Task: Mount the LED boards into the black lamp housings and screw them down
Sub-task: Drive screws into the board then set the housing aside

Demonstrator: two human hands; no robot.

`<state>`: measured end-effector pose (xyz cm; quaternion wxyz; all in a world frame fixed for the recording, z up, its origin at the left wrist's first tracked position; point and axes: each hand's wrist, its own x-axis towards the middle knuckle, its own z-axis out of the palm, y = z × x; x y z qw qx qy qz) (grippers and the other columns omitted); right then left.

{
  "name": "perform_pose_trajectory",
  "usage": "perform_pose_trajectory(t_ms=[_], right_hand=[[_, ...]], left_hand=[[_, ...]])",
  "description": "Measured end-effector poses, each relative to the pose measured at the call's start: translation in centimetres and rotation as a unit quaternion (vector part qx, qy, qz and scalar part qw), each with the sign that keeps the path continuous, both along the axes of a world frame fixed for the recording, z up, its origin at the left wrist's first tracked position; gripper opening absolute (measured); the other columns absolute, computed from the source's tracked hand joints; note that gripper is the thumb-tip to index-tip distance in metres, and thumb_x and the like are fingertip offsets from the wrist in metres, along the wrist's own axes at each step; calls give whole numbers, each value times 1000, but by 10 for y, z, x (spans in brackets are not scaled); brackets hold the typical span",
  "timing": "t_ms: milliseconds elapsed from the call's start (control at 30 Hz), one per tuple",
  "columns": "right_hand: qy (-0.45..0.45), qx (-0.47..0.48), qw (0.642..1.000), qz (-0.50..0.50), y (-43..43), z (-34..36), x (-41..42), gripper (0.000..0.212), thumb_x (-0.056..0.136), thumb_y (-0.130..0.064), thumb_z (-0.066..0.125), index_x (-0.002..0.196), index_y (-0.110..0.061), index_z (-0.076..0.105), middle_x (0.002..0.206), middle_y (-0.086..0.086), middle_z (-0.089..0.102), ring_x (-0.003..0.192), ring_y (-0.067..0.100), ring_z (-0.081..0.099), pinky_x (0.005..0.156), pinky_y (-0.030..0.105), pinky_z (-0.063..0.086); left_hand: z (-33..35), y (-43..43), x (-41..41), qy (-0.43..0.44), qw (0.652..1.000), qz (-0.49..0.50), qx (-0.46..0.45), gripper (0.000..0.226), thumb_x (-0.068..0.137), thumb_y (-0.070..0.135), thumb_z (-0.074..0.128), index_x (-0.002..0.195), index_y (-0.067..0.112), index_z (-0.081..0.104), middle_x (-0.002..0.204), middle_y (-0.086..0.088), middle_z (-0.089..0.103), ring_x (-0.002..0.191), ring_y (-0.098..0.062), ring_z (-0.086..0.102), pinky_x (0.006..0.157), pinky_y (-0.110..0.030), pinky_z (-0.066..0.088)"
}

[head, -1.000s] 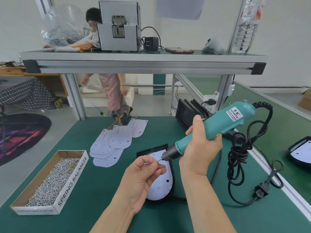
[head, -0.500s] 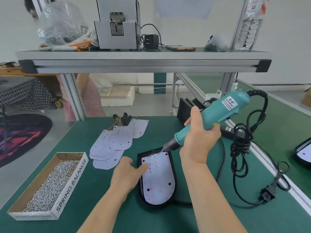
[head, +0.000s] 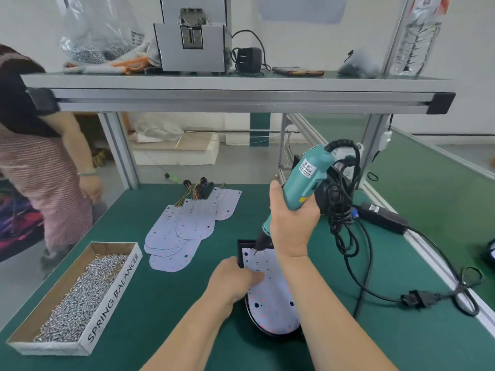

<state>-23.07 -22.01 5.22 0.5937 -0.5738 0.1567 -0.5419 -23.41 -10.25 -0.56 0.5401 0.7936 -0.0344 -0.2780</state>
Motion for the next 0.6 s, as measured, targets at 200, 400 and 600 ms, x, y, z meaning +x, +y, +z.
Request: perform_pose_trajectory(t_ms=[200,400,600], right_hand=[[12,-6,1000,12,4,-10,5,32,78,-40,74,68,-22,50,55,-11,50,52,17,49,53,40,48],[26,-22,999,5,10,-13,6,36,76,-43,72,68,-18,47,53,-11,49,49,12,46,50,35,46],[36,-44,998,16,13,-11,7,36,77,-42,72,68,-18,47,55,-10,48,52,15,46,52,43,48]], left_hand=[[-2,0,1,1,1000,-3,-8,30,57,25,70,85,15,75,88,0,78,90,-24,73,92,-47,57],[-5,-1,3,-1,1000,-4,-13,30,58,25,73,87,16,75,84,3,78,88,-21,74,92,-46,57],[-6,-1,3,0,1000,0,-19,31,57,26,72,87,20,75,82,8,78,85,-17,74,91,-43,57]])
